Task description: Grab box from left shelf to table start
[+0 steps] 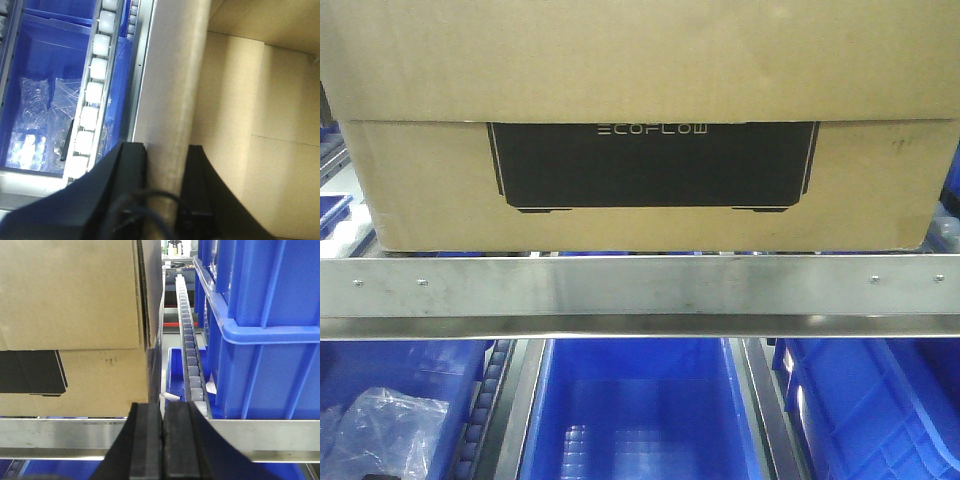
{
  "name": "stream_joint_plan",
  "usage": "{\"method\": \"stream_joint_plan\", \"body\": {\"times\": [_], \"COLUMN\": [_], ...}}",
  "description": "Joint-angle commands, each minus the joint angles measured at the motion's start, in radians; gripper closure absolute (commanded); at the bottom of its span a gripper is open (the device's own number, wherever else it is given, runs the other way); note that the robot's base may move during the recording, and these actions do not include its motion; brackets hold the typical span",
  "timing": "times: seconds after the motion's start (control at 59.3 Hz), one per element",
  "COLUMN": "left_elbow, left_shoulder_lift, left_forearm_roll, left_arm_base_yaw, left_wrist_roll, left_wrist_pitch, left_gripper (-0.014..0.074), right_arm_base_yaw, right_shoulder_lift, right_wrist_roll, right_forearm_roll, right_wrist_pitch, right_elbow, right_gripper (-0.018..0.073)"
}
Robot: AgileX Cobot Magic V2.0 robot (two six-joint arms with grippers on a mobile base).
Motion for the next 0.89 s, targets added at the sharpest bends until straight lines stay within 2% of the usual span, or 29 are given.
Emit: {"method": "stream_joint_plan", "body": {"times": [0.0,0.067,0.236,0.421,0.573,0.725,0.876], "left_elbow": [-0.025,-0.025,-0.025,-0.025,-0.025,-0.025,-0.025], "left_shoulder_lift": [-0.040,-0.040,-0.040,-0.040,-0.040,-0.040,-0.040], "left_forearm_roll": [-0.024,-0.024,-0.024,-0.024,-0.024,-0.024,-0.024], "left_arm_base_yaw": [-0.002,-0.002,-0.002,-0.002,-0.002,-0.002,-0.002], "left_wrist_roll": [-0.061,-0.061,-0.061,-0.061,-0.061,-0.061,-0.061], "left_wrist_pitch": [0.003,0.004,0.004,0.004,0.006,0.035,0.035], "left_gripper": [0.0682,0.0682,0.0682,0.0682,0.0682,0.0682,0.0682], "right_arm_base_yaw": [-0.002,-0.002,-0.002,-0.002,-0.002,-0.002,-0.002], "right_shoulder_lift": [-0.003,-0.002,0.034,0.157,0.197,0.218,0.357], "right_wrist_roll": [-0.003,0.006,-0.010,-0.014,-0.015,-0.078,-0.077], "right_forearm_roll": [-0.002,0.024,0.014,0.045,0.118,0.116,0.108], "right_wrist_pitch": [-0.119,-0.078,0.150,0.474,0.498,0.509,0.591], "right_elbow": [-0.003,-0.025,-0.173,-0.377,-0.417,-0.472,-0.643], "right_gripper": [0.0505,0.0505,0.0505,0.0505,0.0505,0.0501,0.0501]}}
